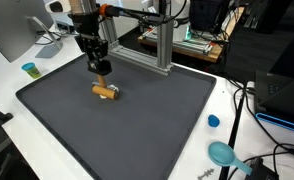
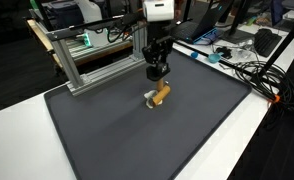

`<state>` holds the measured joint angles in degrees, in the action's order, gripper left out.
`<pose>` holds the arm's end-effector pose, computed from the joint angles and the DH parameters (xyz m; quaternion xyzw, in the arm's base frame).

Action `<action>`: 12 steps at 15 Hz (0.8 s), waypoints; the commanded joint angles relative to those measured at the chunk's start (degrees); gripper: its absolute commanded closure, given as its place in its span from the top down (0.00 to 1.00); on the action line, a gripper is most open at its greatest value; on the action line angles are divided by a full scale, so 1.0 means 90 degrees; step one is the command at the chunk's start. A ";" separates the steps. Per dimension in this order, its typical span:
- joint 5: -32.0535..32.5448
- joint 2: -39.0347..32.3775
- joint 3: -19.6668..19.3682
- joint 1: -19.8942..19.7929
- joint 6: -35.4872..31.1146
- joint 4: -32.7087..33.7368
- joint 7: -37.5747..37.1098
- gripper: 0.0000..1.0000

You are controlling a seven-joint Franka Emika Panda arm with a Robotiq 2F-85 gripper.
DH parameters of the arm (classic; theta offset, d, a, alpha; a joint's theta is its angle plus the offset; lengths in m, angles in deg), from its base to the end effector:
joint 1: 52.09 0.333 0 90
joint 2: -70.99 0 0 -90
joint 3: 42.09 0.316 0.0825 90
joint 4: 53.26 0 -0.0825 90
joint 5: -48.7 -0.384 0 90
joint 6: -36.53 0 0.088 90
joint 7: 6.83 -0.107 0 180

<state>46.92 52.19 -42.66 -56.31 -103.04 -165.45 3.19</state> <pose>0.6247 -0.0520 0.3233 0.9965 0.0349 0.0754 0.0004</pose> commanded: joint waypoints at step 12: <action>0.0073 -0.0017 -0.0075 -0.0109 0.1090 0.0229 -0.0124 0.22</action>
<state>47.90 51.21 -43.10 -56.66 -97.51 -162.85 0.70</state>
